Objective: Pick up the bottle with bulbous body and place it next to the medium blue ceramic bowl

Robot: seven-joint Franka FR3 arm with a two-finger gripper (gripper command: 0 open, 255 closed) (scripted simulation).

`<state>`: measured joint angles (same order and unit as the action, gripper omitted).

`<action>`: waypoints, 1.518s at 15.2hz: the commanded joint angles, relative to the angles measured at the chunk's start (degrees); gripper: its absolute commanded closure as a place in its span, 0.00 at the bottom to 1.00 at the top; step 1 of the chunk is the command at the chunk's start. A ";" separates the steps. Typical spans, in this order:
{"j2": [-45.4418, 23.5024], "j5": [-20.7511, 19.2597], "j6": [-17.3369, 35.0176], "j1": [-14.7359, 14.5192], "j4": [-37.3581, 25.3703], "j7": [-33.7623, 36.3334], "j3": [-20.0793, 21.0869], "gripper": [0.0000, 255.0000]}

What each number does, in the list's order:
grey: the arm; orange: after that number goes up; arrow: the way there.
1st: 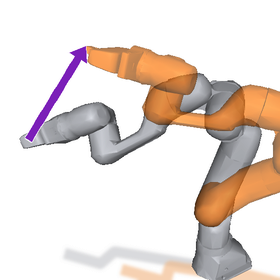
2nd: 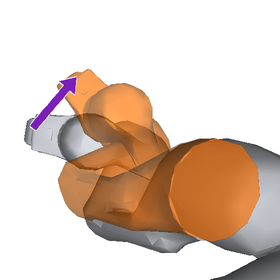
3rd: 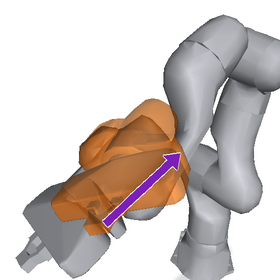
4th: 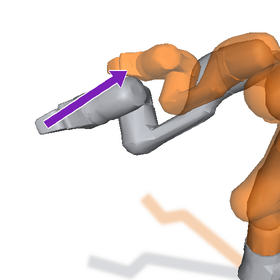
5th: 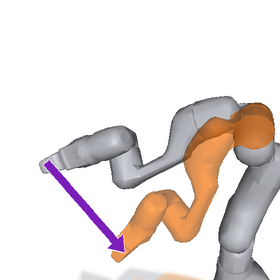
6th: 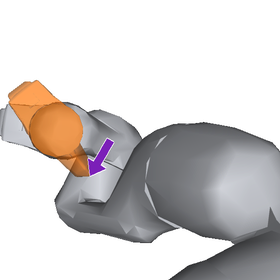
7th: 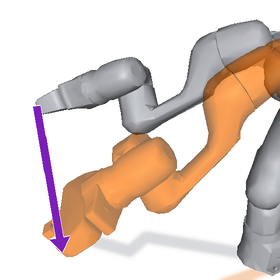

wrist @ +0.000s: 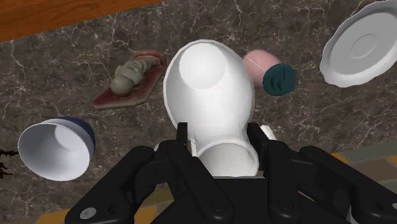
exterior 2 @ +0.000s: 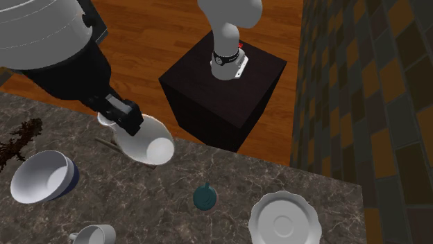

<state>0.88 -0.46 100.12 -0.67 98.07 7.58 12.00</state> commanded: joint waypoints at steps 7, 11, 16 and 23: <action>-12.21 -1.60 1.52 3.49 -10.62 -6.74 -3.28 1.00; -19.41 -2.12 0.88 5.04 -18.45 -9.69 -4.51 1.00; -30.31 -2.62 -1.91 6.78 -32.15 -13.17 -5.76 1.00; -37.24 -2.83 -1.48 7.77 -38.66 -14.98 -6.31 1.00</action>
<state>-36.40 -3.29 97.75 7.04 58.56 -7.39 5.70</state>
